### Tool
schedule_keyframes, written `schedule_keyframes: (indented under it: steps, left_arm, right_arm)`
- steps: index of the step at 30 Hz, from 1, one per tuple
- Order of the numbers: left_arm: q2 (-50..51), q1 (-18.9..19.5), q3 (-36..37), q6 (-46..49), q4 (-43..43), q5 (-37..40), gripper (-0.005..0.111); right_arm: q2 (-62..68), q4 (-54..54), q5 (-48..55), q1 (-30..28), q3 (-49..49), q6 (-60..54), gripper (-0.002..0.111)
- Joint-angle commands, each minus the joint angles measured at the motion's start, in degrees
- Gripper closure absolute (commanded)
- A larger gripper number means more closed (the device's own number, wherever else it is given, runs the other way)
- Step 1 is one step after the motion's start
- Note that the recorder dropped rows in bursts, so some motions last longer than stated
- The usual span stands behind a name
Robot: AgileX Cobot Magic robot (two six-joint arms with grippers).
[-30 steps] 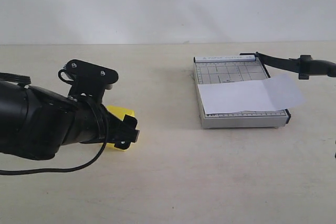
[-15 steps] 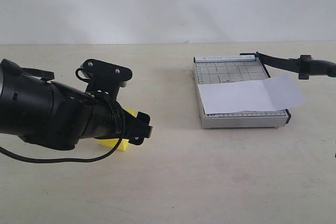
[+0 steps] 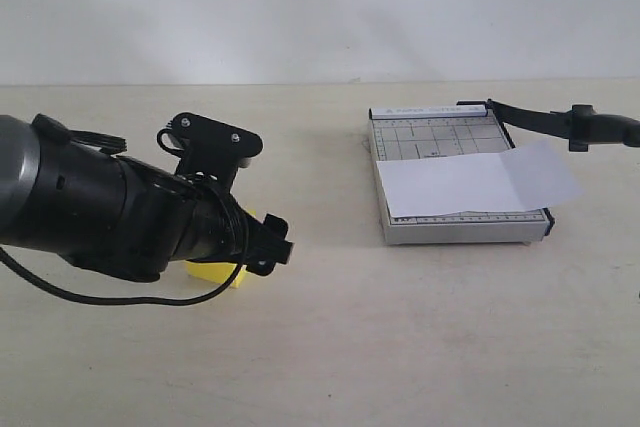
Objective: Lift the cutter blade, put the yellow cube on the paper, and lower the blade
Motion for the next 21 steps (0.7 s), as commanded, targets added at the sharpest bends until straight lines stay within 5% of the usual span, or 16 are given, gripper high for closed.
schedule_keyframes:
  steps: [1, 9, 21]
  left_arm:
    - [0.17, -0.12, -0.41, 2.49, -0.09, -1.05, 0.037]
    - [-0.06, -0.12, -0.41, 3.01, -0.09, -1.05, 0.103]
    - [-7.67, -0.12, -2.75, 9.81, -0.09, 3.02, 0.102]
  right_arm:
    - [-0.13, -0.12, -0.52, 0.3, 0.17, -0.15, 0.108]
    - [-0.13, -0.12, -0.69, 0.3, 0.17, -0.15, 0.108]
    - [-0.13, -0.12, -2.19, 0.3, 0.17, -0.15, 0.108]
